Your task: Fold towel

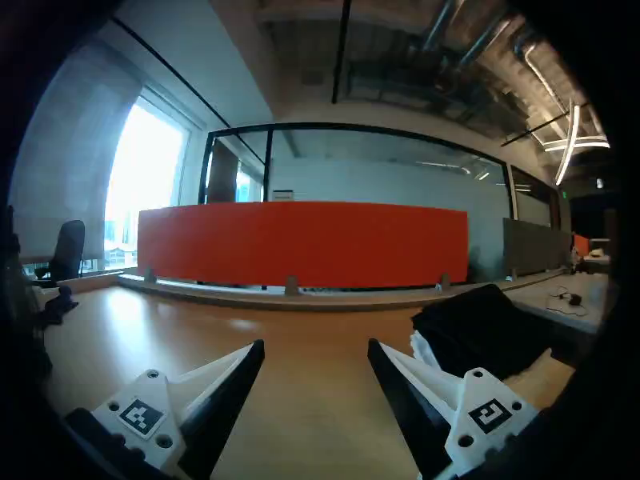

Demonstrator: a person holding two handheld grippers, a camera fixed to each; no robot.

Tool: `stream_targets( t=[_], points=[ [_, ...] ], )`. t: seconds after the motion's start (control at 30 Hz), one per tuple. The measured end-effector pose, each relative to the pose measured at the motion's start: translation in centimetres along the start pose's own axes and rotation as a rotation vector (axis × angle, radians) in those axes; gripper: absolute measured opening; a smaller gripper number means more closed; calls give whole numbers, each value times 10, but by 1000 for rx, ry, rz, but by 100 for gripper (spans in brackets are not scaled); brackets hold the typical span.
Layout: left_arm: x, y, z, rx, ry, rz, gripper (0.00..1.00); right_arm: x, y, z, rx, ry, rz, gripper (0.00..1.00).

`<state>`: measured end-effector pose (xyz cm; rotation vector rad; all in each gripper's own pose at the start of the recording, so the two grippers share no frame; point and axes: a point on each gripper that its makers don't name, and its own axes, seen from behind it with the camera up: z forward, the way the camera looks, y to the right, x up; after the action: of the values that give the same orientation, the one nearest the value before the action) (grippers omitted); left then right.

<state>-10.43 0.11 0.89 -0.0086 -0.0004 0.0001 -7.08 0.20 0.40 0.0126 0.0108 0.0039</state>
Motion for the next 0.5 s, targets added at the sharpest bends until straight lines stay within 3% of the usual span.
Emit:
stream_targets(
  t=[0.5],
  points=[
    [0, 0, 0, 0, 0, 0, 93, -13, 6, -2, -17, 0, 19, 100]
  ],
)
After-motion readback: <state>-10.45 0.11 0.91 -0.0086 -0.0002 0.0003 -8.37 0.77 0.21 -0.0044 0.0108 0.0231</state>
